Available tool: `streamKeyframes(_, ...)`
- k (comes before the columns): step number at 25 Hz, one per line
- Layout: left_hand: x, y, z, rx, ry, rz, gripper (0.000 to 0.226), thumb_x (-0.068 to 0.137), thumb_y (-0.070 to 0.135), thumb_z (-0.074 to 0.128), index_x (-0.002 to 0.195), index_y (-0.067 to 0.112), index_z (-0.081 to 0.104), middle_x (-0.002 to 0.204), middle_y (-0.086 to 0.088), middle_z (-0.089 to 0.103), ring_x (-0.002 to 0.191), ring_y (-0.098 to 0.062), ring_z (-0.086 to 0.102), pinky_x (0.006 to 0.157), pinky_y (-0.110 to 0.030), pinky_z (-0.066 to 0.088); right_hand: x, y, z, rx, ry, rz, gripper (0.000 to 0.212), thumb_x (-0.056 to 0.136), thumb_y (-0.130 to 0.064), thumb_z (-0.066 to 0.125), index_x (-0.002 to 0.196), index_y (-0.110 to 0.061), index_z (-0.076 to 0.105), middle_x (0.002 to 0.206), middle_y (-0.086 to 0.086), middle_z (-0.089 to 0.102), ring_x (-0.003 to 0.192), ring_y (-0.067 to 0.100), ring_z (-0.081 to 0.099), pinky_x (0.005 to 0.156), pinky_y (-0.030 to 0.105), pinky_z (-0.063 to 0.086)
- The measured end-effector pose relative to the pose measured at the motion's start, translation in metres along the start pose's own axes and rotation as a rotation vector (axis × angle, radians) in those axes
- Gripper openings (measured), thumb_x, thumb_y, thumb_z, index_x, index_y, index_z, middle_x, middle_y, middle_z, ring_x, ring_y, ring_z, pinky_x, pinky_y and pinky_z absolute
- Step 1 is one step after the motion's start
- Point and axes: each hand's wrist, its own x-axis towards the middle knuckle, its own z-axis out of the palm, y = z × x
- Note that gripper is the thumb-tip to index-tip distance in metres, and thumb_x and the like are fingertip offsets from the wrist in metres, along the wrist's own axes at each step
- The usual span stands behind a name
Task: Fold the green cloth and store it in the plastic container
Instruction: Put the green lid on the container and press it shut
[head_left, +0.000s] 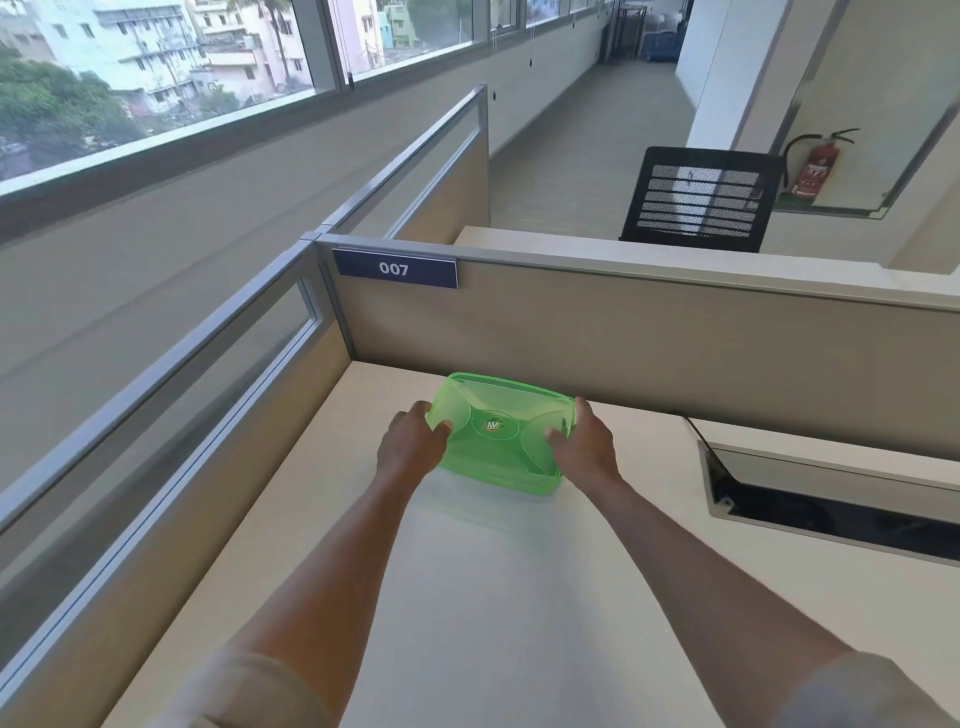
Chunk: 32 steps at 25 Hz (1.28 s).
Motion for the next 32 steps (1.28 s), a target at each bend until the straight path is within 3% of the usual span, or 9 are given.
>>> streamKeyframes(9,0.017,0.01,0.025,0.047,-0.008,-0.025,0.047,0.098,0.041,0.045,0.132,0.008,0.048,0.126,-0.017,0.054,0.113,-0.037,0.055,0.088,-0.042,0.045,0.022,0.01,0.021,-0.258,0.112,-0.05,0.048,0.097,-0.026,0.052,0.139,-0.007,0.037,0.121,0.021,0.052,0.112,0.04,0.053,0.087,0.044,0.046)
streamKeyframes(13,0.014,0.016,0.032,0.102,0.045,-0.02,0.043,0.098,0.04,0.043,0.124,0.007,0.051,0.12,-0.016,0.054,0.108,-0.037,0.057,0.081,-0.043,0.046,0.025,0.018,0.026,-0.238,0.146,-0.039,0.04,0.098,-0.024,0.05,0.132,-0.006,0.041,0.12,0.019,0.047,0.106,0.042,0.055,0.082,0.045,0.048)
streamKeyframes(22,0.007,0.022,0.039,0.207,0.123,0.027,0.041,0.097,0.039,0.044,0.118,0.004,0.053,0.117,-0.014,0.056,0.106,-0.034,0.055,0.077,-0.043,0.046,0.031,0.031,0.03,-0.19,0.108,-0.04,0.038,0.102,-0.023,0.039,0.138,-0.011,0.036,0.114,0.019,0.049,0.098,0.043,0.057,0.076,0.042,0.044)
streamKeyframes(25,0.007,0.018,0.04,0.149,0.057,0.027,0.044,0.099,0.042,0.039,0.124,0.007,0.045,0.119,-0.019,0.056,0.104,-0.041,0.058,0.077,-0.044,0.045,0.033,0.034,0.029,-0.177,0.098,-0.038,0.039,0.103,-0.024,0.037,0.141,-0.014,0.035,0.112,0.019,0.051,0.098,0.042,0.056,0.077,0.042,0.043)
streamKeyframes(29,0.002,0.012,0.045,0.09,0.017,0.041,0.054,0.102,0.046,0.026,0.149,0.021,0.019,0.122,-0.022,0.051,0.103,-0.047,0.058,0.081,-0.048,0.045,0.033,0.038,0.028,-0.127,0.08,-0.036,0.04,0.104,-0.025,0.037,0.143,-0.021,0.034,0.109,0.017,0.051,0.099,0.041,0.055,0.077,0.04,0.039)
streamKeyframes(32,0.001,0.011,0.046,0.127,0.012,0.079,0.055,0.102,0.047,0.022,0.153,0.03,0.007,0.115,-0.021,0.051,0.096,-0.045,0.06,0.075,-0.045,0.045,0.03,0.037,0.028,-0.13,0.083,-0.044,0.041,0.104,-0.023,0.037,0.144,-0.021,0.033,0.108,0.016,0.051,0.099,0.041,0.056,0.077,0.039,0.038)
